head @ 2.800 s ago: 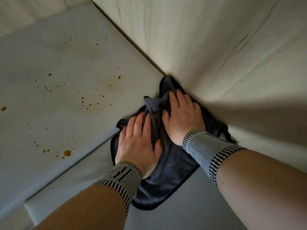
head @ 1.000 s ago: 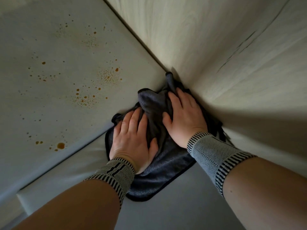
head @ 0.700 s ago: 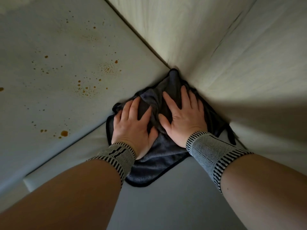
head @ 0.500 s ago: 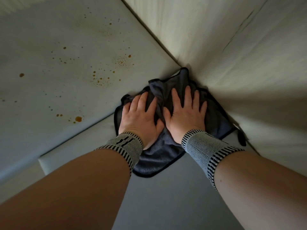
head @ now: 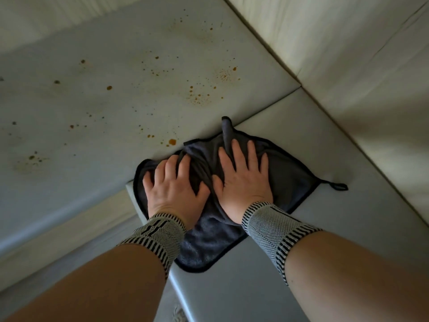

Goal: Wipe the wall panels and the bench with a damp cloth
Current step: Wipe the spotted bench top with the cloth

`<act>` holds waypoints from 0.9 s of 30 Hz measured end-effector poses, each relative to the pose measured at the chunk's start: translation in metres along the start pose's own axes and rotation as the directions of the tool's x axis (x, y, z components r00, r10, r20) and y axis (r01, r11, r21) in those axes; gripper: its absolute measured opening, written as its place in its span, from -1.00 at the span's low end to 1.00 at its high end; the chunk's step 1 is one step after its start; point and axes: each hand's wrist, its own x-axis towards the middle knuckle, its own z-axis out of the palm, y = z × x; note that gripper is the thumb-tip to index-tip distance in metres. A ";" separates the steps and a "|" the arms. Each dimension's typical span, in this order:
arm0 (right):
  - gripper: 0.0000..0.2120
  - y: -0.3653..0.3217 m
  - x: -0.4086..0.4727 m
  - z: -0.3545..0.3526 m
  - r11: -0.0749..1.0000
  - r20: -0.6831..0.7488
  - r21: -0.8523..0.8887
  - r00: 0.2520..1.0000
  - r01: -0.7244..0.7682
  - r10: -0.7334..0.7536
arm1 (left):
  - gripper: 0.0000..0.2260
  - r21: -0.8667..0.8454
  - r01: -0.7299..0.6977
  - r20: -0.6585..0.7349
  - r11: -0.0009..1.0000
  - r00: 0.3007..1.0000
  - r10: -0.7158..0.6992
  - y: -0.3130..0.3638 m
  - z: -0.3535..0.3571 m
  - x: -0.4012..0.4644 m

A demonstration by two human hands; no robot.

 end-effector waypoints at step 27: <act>-0.35 -0.017 -0.028 0.018 0.999 -0.064 -0.049 0.998 0.013 -0.016 | -0.31 -0.301 0.171 -0.115 0.938 0.970 -0.213 -0.021 0.026 -0.040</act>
